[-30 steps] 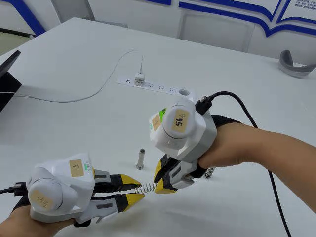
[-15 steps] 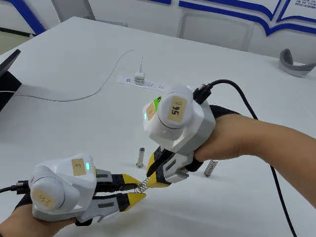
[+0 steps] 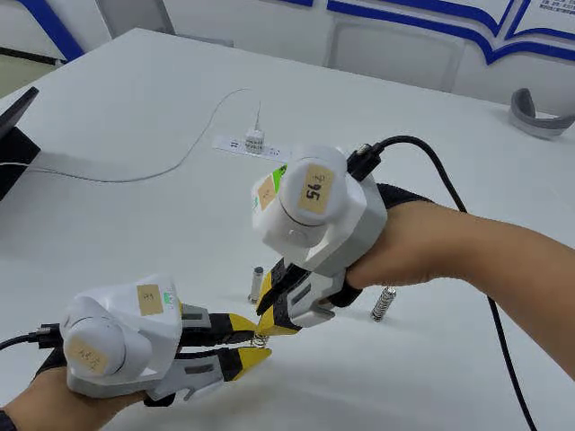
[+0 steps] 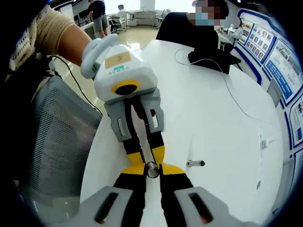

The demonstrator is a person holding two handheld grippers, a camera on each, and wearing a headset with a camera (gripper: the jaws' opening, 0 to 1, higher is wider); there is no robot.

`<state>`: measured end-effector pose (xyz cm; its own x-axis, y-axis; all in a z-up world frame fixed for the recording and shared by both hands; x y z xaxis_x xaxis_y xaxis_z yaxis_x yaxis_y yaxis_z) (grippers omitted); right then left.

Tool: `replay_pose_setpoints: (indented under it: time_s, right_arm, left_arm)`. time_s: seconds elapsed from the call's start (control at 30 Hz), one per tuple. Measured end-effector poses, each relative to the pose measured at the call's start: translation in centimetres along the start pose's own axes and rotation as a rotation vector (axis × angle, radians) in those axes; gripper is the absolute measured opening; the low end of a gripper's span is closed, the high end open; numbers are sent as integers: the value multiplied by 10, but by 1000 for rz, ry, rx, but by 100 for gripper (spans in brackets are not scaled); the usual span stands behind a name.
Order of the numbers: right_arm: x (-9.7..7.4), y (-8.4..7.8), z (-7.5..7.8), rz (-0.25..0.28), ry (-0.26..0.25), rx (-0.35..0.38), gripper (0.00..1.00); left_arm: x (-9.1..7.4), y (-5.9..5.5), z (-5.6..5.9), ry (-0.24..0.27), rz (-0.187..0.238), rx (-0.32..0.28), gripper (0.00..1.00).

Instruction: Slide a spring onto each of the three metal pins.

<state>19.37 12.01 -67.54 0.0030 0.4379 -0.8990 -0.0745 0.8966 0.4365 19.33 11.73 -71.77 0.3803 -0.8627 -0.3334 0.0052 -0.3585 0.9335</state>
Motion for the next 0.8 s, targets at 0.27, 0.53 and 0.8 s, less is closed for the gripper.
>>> replay_pose_setpoints:
  time_s: [0.27, 0.53, 0.8]
  right_arm:
    - [-1, -2, 0, 0, 0, 15, 15]
    - [1, -6, 3, 8, -7, 33, 15]
    - [3, -5, 5, 17, -9, 52, 13]
  left_arm:
    - [0, 1, -1, 4, 10, -2, 11]
    - [0, 2, -5, 13, 27, -22, 11]
    - [0, 3, -6, 17, 35, -33, 11]
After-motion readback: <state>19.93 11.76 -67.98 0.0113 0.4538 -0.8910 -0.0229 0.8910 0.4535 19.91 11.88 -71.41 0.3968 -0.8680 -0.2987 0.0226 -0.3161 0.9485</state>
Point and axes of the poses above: the centre of the closed fingertips' face, and the gripper's own axes: x roughly forward along the fingers, z roughly to its right, y roughly out of its top, the point moved 2 cm from there along -x, roughly backward along the fingers, and after that the axes turned 3 degrees about x, right-handed, at the moved point
